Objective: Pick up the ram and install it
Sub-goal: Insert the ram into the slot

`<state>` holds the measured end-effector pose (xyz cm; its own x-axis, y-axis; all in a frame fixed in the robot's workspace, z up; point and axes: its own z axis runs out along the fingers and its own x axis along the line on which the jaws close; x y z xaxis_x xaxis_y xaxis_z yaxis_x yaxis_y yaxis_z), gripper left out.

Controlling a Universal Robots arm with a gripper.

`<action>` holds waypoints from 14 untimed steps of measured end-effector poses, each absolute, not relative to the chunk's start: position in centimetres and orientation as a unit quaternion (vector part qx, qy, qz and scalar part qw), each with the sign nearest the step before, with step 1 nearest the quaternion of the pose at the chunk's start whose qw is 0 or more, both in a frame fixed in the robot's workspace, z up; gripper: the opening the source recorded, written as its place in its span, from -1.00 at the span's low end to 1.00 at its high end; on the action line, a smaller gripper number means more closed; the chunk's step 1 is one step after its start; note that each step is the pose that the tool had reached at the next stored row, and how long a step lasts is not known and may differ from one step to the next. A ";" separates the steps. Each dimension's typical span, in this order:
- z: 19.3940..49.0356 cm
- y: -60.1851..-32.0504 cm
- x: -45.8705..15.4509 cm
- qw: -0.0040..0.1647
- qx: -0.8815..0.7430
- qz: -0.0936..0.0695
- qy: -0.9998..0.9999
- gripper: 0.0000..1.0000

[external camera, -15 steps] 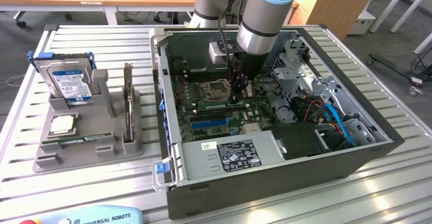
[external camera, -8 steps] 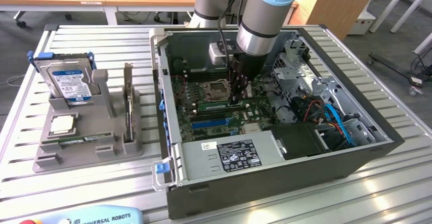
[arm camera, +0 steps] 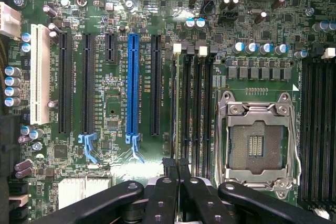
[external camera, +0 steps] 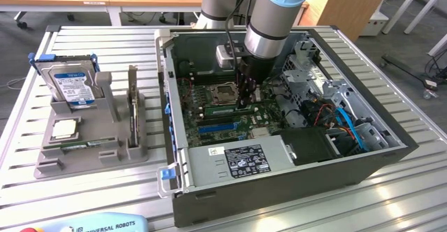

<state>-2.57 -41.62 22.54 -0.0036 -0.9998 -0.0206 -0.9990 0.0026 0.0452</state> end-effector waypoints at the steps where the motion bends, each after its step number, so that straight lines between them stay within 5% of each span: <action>1: 22.5 -41.6 -2.6 0.009 0.706 -0.023 -0.708 -0.76; 14: 22.5 -41.6 -2.6 0.009 0.706 -0.023 -0.708 -0.63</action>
